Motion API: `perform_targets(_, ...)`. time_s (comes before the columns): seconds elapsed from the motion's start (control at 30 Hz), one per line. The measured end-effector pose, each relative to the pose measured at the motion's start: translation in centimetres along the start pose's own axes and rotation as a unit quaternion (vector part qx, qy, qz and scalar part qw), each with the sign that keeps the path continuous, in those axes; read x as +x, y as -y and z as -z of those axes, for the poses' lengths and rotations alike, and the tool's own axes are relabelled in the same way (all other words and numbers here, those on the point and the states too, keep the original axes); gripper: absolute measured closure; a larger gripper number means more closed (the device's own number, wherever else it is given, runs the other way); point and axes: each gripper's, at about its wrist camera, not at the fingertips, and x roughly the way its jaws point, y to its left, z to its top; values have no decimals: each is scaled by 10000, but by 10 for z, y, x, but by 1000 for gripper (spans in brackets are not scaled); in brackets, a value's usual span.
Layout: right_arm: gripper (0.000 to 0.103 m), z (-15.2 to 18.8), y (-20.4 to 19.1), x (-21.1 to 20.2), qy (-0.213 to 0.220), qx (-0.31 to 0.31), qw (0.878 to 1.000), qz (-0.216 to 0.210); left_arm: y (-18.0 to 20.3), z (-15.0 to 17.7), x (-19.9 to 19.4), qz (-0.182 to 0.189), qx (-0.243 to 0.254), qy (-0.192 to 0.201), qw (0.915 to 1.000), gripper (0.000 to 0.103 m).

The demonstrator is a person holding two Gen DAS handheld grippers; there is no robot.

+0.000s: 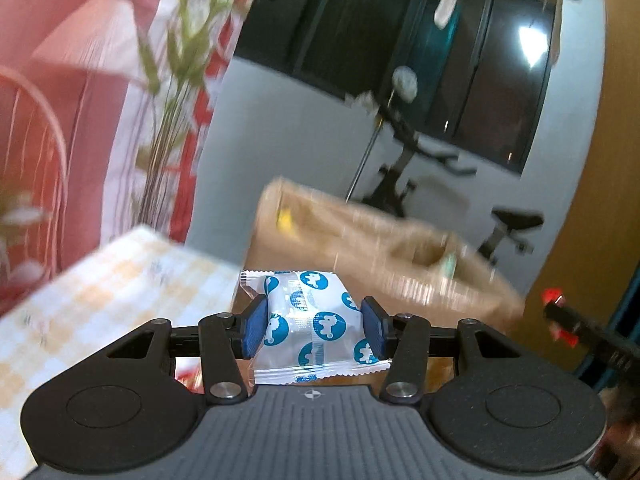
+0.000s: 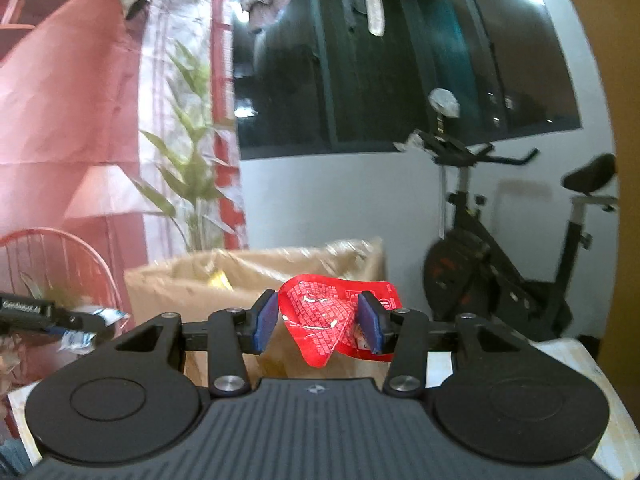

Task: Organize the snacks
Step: 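Lift both packs and carry them over the cardboard box, then open both tools to drop the packs into the box, then move both tools back down to the snacks on the table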

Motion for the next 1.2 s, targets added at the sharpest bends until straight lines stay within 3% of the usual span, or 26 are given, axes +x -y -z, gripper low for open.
perform_targets(0.27,56,-37,-27,65,244,-273,9970,-688,22,-69,36,439,40,595,9973,50)
perform_targets(0.37,56,-37,-36,100,52,-220,9974,-690,33,-75,68,650,-4,366,9972,50)
perform_targets(0.53,53,-22,-46,136,-282,-210,9982,-481,43,-61,110,488,198,-43,9986,50)
perform_targets(0.57,51,-18,-45,137,-336,-204,9984,-414,42,-59,117,504,171,-75,9986,46)
perform_targets(0.6,50,-14,-44,138,-407,-217,9983,-355,41,-57,122,550,149,-116,9983,42)
perform_targets(0.67,47,-8,-44,136,-465,-292,9981,-291,41,-54,131,564,143,-251,9980,23)
perform_targets(0.7,40,-7,-43,136,-497,-315,9977,-326,40,-52,132,540,163,-279,9980,22)
perform_targets(0.77,36,-5,-42,132,-536,-351,9971,-405,39,-51,131,496,260,-282,9980,22)
perform_targets(0.93,36,-8,-33,104,-334,-553,9971,-400,22,-49,105,470,523,-344,9969,22)
perform_targets(1.07,36,-10,-10,71,-297,-367,9985,-276,5,-43,77,339,975,-456,9936,24)
perform_targets(1.13,36,-9,5,49,-271,-318,9989,-211,-4,-41,60,458,1084,-409,9922,22)
perform_targets(1.2,36,-5,21,27,-292,-272,9992,-79,-10,-36,48,184,1148,-432,9923,22)
